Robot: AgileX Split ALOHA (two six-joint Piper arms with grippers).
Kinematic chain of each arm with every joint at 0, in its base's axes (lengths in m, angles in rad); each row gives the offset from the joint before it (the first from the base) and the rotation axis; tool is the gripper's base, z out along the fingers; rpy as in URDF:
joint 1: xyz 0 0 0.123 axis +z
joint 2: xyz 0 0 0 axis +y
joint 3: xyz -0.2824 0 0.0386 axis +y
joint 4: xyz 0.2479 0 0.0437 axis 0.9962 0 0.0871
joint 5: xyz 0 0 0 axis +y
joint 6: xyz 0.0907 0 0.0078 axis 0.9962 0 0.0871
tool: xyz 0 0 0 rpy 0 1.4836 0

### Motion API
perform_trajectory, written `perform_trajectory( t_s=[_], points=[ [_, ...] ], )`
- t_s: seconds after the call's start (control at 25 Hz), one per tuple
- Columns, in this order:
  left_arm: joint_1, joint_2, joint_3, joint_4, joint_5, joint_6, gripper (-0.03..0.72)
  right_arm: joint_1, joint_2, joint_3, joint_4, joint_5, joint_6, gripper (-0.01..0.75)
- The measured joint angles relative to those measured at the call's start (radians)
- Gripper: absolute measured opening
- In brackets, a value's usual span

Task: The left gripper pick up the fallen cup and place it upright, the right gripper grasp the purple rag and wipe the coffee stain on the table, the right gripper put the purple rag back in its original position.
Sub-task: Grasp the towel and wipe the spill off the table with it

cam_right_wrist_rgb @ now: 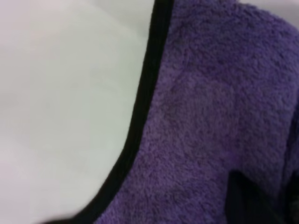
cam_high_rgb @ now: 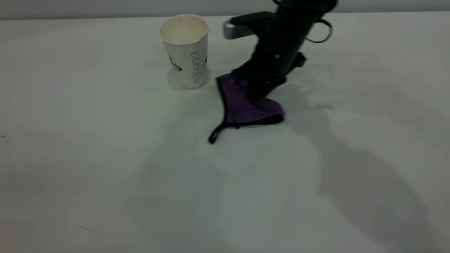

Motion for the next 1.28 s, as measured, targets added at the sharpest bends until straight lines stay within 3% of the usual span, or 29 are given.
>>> perform_trajectory(
  t_s=[0.28, 0.48, 0.64, 0.84, 1.04, 1.28],
  points=[
    [0.0, 0.0, 0.0, 0.0, 0.0, 0.0, 0.532, 0.072, 0.026, -0.062, 0.015, 0.141, 0.014, 0.111],
    [0.0, 0.0, 0.0, 0.0, 0.0, 0.0, 0.532, 0.065, 0.025, -0.068, -0.107, 0.247, 0.183, 0.111],
    [0.0, 0.0, 0.0, 0.0, 0.0, -0.001, 0.532, 0.016, 0.021, -0.071, -0.31, 0.341, 0.384, 0.111],
    [0.0, 0.0, 0.0, 0.0, 0.0, -0.001, 0.532, -0.118, 0.021, -0.071, -0.444, 0.411, 0.49, 0.15],
    [0.0, 0.0, 0.0, 0.0, 0.0, -0.001, 0.532, -0.27, 0.019, -0.071, -0.436, 0.417, 0.471, 0.304],
    [0.0, 0.0, 0.0, 0.0, 0.0, -0.001, 0.531, -0.325, -0.04, -0.061, -0.45, 0.426, 0.389, 0.667]
  ],
)
